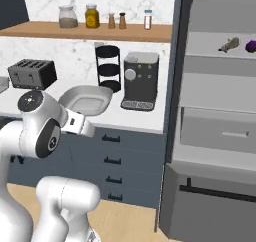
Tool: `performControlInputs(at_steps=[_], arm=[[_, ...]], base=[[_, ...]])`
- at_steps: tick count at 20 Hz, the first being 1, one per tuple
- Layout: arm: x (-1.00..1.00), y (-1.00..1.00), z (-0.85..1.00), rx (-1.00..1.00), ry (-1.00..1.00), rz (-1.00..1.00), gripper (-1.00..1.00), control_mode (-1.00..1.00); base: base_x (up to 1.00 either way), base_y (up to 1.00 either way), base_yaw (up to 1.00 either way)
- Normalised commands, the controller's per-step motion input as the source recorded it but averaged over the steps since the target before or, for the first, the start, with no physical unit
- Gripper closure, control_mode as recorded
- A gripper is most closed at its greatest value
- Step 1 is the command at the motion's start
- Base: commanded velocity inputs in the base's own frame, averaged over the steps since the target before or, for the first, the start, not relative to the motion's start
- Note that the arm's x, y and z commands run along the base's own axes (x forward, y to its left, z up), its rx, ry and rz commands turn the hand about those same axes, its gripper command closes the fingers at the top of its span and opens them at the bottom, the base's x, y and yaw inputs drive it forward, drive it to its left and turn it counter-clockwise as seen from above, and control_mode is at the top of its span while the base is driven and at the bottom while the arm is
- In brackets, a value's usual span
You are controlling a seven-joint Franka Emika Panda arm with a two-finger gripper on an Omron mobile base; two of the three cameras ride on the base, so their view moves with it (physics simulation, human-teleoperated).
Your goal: Place one eggplant and one fish in each tupperware on the nearby counter, to pack two identical lunches.
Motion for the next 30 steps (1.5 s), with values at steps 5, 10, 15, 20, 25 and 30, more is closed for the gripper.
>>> performControlInputs(at_steps=[5,10,15,20,25,30], arm=[[0.00,0.00,0.00,0.00,0.00,0.00,1.00,1.00],[0.00,0.00,0.00,0.00,0.00,0.00,1.00,1.00],[0.00,0.00,0.00,0.00,0.00,0.00,1.00,1.00],[0.17,0.02,-0.27,-0.03,0.06,-0.07,1.00,-1.00],[0.22,0.08,-0.46,0.00,0.35,-0.01,1.00,-1.00],[0.31,0.00,-0.35,0.00,0.23,0.00,1.00,-1.00]], base=[[0.96,0.88,0.00],[0.96,0.44,-0.06],[0.70,0.08,-0.15],[0.15,0.00,-0.08],[0.00,0.00,0.00],[0.00,0.00,0.00]])
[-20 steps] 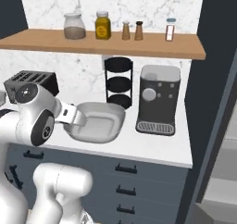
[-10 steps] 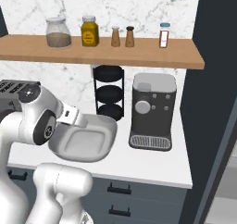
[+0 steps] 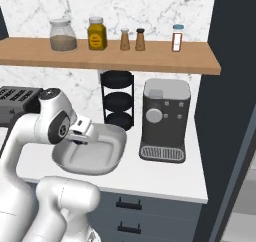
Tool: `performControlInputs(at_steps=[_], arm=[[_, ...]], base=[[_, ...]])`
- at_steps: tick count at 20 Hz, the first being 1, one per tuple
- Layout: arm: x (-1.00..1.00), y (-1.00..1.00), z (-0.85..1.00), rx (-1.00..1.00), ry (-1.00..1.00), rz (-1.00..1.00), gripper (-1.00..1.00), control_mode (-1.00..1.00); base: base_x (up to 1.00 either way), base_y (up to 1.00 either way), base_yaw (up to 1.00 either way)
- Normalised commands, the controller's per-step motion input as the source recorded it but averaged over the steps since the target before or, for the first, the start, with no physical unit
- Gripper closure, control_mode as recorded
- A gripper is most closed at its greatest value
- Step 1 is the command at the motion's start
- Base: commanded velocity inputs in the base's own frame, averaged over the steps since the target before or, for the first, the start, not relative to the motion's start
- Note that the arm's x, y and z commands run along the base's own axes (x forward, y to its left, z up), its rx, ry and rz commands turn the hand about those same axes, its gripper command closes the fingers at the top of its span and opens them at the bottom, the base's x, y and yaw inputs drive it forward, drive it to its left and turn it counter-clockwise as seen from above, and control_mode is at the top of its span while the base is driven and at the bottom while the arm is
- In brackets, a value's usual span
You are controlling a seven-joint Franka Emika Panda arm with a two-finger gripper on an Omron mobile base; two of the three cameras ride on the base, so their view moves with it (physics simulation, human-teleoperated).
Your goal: Place one eggplant and one fish in each tupperware on the nearby counter, to pack two identical lunches.
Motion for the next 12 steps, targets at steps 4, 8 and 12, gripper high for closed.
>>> performControlInputs(at_steps=[4,8,12], arm=[[0.41,0.00,-0.44,0.00,0.13,0.00,1.00,-1.00],[0.45,0.01,-0.58,0.00,0.10,0.00,1.00,-1.00],[0.41,0.02,-0.49,0.00,0.06,0.00,1.00,-1.00]], base=[[0.00,0.00,0.00],[0.00,0.00,0.00],[0.00,0.00,0.00]])
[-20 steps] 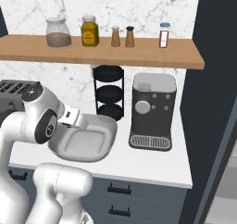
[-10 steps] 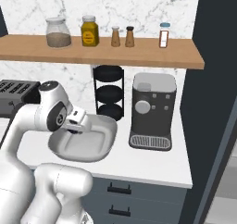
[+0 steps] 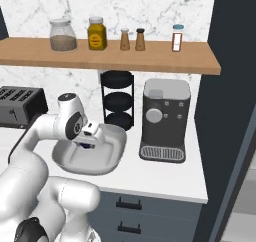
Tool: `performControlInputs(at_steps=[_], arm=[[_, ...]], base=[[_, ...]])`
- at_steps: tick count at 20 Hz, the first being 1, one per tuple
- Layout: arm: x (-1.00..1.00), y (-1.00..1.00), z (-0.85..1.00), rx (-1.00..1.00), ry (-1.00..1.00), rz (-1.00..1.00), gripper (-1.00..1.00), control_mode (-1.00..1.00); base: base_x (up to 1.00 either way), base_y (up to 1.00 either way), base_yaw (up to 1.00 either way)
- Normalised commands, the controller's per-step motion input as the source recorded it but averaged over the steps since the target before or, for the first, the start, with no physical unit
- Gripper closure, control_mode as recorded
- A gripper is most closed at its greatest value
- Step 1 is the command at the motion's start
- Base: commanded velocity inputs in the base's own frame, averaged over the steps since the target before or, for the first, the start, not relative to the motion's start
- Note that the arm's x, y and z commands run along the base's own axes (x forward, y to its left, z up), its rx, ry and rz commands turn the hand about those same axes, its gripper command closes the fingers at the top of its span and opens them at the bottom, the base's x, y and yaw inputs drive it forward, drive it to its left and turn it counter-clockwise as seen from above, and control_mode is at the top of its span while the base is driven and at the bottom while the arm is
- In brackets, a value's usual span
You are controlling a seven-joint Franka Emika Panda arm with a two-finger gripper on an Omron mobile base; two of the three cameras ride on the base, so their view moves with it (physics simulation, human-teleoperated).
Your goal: Place one eggplant and one fish in each tupperware on the nearby counter, to pack two identical lunches.
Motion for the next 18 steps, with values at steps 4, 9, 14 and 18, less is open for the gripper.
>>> performControlInputs(at_steps=[4,9,14,18], arm=[[0.25,0.04,-0.37,0.00,0.01,0.00,1.00,-1.00],[0.14,0.01,-0.40,0.00,0.00,0.00,1.00,-1.00],[0.14,0.00,-0.42,0.00,0.00,0.00,1.00,-1.00],[0.07,0.00,-0.23,0.00,0.00,0.00,-1.00,-1.00]], base=[[0.00,0.00,0.00],[0.00,0.00,0.00],[0.00,0.00,0.00],[0.00,0.00,0.00]])
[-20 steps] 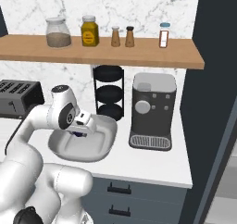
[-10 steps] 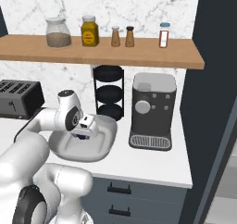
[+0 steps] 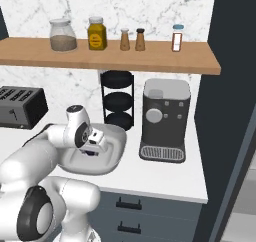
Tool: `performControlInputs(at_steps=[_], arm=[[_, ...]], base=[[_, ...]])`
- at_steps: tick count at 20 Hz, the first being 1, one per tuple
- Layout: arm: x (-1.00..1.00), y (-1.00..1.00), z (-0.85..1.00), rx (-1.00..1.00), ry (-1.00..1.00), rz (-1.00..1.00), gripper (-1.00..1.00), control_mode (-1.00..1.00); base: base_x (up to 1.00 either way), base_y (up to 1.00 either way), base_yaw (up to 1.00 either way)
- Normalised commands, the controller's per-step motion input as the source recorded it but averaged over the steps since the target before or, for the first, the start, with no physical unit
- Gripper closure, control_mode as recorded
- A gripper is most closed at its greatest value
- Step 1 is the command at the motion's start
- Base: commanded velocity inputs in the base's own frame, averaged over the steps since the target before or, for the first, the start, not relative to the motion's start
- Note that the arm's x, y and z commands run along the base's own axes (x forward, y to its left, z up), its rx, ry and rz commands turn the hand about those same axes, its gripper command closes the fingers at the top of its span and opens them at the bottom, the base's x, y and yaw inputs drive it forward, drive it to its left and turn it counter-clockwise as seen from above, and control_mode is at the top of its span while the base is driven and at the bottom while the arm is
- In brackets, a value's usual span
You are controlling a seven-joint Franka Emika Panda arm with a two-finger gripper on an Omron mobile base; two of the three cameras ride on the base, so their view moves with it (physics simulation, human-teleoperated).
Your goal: Place one eggplant and one fish in each tupperware on the nearby counter, to pack two identical lunches.
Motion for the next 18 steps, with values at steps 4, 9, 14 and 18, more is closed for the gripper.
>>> performControlInputs(at_steps=[4,9,14,18], arm=[[0.00,0.00,0.00,0.00,-0.06,0.00,-1.00,-1.00],[0.00,0.04,0.00,0.00,-0.04,0.00,-1.00,-1.00],[0.00,0.08,0.08,0.00,-0.01,0.00,-1.00,-1.00],[-0.78,0.01,0.67,0.00,-0.10,0.00,-1.00,-1.00]], base=[[0.00,0.00,0.00],[0.00,0.00,0.00],[0.00,0.00,0.00],[0.00,0.00,0.00]])
